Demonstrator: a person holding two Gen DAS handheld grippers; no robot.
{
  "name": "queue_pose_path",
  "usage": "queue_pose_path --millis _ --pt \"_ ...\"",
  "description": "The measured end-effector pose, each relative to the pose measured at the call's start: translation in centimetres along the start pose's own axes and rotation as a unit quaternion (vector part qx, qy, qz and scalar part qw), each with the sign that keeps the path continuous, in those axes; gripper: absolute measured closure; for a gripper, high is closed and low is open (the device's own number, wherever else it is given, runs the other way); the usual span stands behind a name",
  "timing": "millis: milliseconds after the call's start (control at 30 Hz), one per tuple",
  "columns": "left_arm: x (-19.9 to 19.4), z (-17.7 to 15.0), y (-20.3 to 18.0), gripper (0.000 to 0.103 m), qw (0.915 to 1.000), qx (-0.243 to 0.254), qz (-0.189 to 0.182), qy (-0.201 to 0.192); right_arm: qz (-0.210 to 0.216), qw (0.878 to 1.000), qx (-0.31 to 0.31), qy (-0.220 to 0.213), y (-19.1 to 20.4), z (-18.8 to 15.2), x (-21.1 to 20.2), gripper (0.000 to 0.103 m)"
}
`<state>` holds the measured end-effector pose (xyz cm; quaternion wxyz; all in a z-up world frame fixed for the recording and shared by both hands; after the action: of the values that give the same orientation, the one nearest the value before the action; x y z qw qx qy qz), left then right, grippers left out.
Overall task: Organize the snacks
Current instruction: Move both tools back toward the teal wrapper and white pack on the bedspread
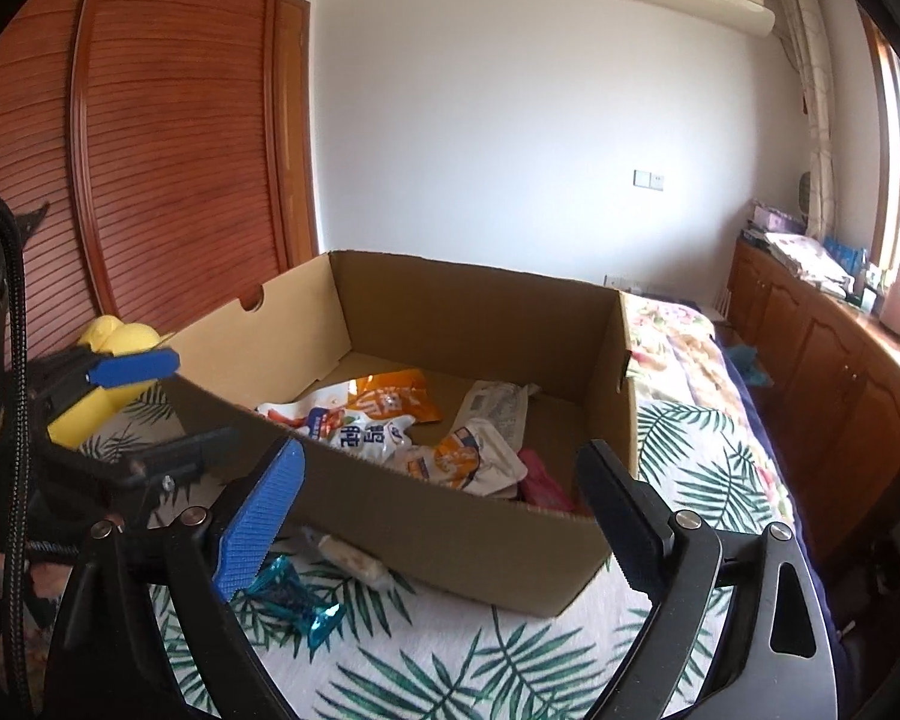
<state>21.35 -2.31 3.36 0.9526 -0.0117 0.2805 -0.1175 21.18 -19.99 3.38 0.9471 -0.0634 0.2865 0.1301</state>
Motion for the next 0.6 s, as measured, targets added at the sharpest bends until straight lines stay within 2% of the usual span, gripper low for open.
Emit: queue_pose_path --millis 200,333,600 --pt "0.5 -2.2 -0.5 0.013 0.9996 -0.008 -0.010 0.024 -0.004 1.000 0.007 -0.002 0.1 -1.5 -1.1 0.009" --pt "1.7 -3.8 -0.8 0.013 0.9982 -0.015 -0.023 0.053 -0.009 1.000 0.012 0.006 -0.1 -2.9 -1.3 0.009" --pt "4.3 -5.7 -2.2 0.013 0.9931 -0.008 -0.022 0.115 -0.011 0.999 0.029 0.021 -0.8 -5.1 -1.1 0.009"
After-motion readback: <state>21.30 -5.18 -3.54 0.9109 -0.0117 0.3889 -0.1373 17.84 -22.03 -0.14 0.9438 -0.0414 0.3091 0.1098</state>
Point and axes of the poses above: each gripper's, at about its wrist camera, not at the fingertips, and x roughly the way its jaws point, y to its left, z to its top, the point moved 2 cm from there along x, roughly the way its jaws point, and after that the axes turned 5 degrees about -x, right-handed, at the moved point
